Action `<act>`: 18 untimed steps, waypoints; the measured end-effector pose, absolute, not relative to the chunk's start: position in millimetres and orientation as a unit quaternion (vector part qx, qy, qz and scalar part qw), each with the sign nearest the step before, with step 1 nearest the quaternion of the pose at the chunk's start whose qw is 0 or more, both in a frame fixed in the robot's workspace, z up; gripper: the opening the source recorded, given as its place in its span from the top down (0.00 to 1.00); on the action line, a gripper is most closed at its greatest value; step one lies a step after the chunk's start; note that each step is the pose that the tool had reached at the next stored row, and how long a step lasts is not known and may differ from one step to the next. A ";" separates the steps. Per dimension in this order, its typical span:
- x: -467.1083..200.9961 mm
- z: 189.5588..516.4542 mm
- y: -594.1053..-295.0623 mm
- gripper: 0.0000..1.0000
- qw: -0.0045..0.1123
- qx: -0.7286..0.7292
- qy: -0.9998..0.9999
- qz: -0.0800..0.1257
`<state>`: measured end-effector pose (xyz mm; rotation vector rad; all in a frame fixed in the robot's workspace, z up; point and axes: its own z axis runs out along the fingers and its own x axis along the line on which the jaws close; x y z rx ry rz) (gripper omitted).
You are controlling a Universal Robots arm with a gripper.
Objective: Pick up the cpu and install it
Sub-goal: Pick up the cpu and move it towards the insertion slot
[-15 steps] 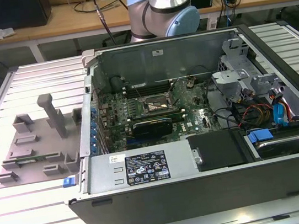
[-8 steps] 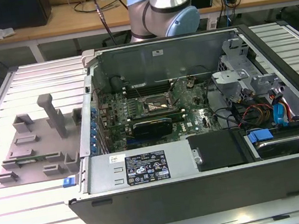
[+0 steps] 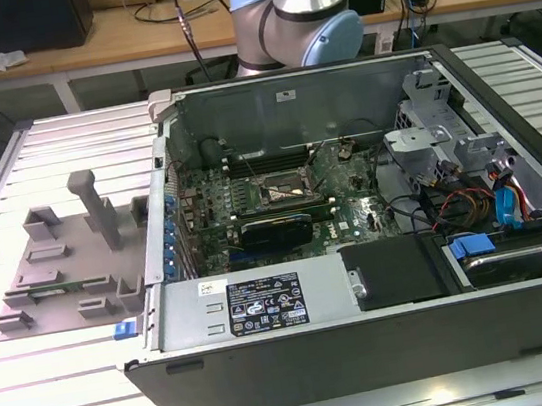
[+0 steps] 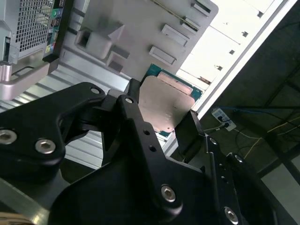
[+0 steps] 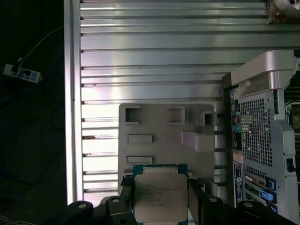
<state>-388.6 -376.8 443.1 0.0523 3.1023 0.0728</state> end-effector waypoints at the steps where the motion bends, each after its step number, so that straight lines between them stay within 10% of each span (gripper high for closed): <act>1: -386.4 443.1 -376.8 0.45 0.019 0.017 0.999 0.023; 18: -332.8 443.1 -376.8 0.45 0.019 0.017 0.999 0.023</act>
